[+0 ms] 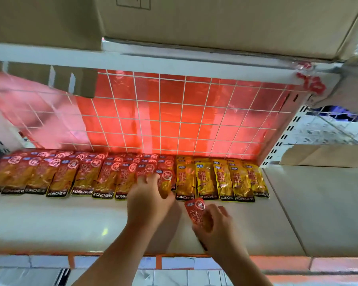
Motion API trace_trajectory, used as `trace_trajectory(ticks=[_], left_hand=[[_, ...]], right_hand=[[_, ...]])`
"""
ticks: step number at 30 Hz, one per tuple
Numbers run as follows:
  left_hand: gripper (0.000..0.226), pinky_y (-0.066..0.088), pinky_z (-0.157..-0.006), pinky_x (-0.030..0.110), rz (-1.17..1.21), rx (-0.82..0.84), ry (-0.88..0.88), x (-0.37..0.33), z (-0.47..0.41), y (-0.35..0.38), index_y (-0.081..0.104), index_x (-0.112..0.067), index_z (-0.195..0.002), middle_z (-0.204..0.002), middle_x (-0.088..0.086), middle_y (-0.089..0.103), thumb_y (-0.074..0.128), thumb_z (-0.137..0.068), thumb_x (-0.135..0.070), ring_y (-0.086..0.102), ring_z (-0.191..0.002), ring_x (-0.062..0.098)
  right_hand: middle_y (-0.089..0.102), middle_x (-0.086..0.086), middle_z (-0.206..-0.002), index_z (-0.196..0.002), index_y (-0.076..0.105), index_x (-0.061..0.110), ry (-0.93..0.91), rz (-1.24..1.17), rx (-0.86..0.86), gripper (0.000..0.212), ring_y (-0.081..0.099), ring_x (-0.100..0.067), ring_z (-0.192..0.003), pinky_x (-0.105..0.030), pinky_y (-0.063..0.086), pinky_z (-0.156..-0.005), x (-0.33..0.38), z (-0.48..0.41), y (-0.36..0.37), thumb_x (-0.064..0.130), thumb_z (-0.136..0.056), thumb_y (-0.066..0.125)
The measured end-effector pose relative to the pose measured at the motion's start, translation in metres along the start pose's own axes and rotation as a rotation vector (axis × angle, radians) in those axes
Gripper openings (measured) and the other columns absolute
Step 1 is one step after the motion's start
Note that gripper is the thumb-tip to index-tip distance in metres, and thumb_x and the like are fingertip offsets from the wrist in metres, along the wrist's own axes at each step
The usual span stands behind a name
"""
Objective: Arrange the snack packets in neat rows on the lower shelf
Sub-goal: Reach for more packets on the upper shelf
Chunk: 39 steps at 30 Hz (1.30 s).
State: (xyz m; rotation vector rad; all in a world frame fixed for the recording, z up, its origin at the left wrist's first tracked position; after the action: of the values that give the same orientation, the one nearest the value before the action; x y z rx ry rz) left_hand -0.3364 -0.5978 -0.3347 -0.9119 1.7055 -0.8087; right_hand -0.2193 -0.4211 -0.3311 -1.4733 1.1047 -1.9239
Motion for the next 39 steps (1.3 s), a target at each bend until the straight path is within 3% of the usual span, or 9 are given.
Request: trace_trajectory(ticks=[4, 10, 18, 26, 30, 39], left_hand=[[0.066, 0.055, -0.073, 0.038, -0.170, 0.031, 0.013, -0.008, -0.014, 0.007, 0.061, -0.020, -0.126, -0.112, 0.008, 0.062, 0.071, -0.073, -0.059, 0.062, -0.093, 0.030], [0.064, 0.058, -0.080, 0.039, -0.243, 0.067, 0.008, -0.020, -0.038, 0.009, 0.054, -0.027, -0.134, -0.127, 0.004, 0.058, 0.058, -0.082, -0.064, 0.064, -0.105, 0.027], [0.054, 0.048, -0.086, 0.038, -0.338, 0.102, 0.058, -0.019, -0.045, 0.027, 0.058, -0.027, -0.125, -0.124, 0.001, 0.057, 0.054, -0.084, -0.062, 0.060, -0.107, 0.023], [0.055, 0.051, -0.078, 0.038, -0.230, 0.058, 0.146, -0.007, -0.040, 0.029, 0.066, -0.023, -0.123, -0.112, 0.004, 0.064, 0.061, -0.081, -0.058, 0.065, -0.096, 0.026], [0.050, 0.051, -0.089, 0.043, -0.106, 0.008, 0.200, 0.007, -0.030, 0.022, 0.063, -0.024, -0.126, -0.119, 0.001, 0.063, 0.051, -0.088, -0.053, 0.062, -0.103, 0.024], [0.039, 0.058, -0.085, 0.040, 0.026, 0.020, 0.254, 0.051, 0.008, -0.013, 0.075, -0.019, -0.112, -0.110, 0.000, 0.073, 0.057, -0.085, -0.042, 0.068, -0.100, 0.023]], right_hand=[[0.050, 0.015, -0.097, -0.100, 0.048, 0.036, -0.006, -0.043, 0.009, 0.040, 0.051, -0.006, -0.085, -0.018, 0.046, -0.066, -0.004, -0.007, -0.002, 0.061, -0.078, 0.069], [0.048, 0.016, -0.096, -0.100, 0.046, 0.036, -0.049, -0.055, 0.044, 0.038, 0.050, -0.002, -0.083, -0.015, 0.038, -0.060, -0.011, -0.005, -0.007, 0.061, -0.080, 0.066], [0.049, 0.015, -0.102, -0.106, 0.047, 0.034, -0.050, -0.088, 0.072, 0.040, 0.051, -0.004, -0.087, -0.015, 0.041, -0.061, -0.009, -0.007, -0.012, 0.061, -0.083, 0.066], [0.050, 0.014, -0.096, -0.097, 0.046, 0.034, -0.048, -0.103, 0.036, 0.038, 0.053, -0.005, -0.085, -0.018, 0.044, -0.062, -0.010, -0.008, -0.010, 0.059, -0.079, 0.070], [0.050, 0.014, -0.097, -0.093, 0.046, 0.034, -0.055, -0.121, -0.002, 0.037, 0.054, -0.006, -0.083, -0.018, 0.044, -0.062, -0.007, -0.007, -0.008, 0.055, -0.077, 0.072], [0.048, 0.017, -0.100, -0.104, 0.050, 0.033, -0.091, -0.137, -0.072, 0.039, 0.052, -0.004, -0.086, -0.014, 0.041, -0.059, 0.048, -0.014, 0.011, 0.049, -0.078, 0.075]])
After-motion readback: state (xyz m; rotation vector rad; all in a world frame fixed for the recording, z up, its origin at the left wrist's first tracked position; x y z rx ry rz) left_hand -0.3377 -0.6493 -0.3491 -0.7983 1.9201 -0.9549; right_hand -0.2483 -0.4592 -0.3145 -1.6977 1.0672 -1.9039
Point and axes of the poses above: each hand's wrist, its own z-axis away from the middle knuckle, its own y-axis out of the palm, x = y × z, the point moved 1 cm from there along -z, towards the middle knuckle
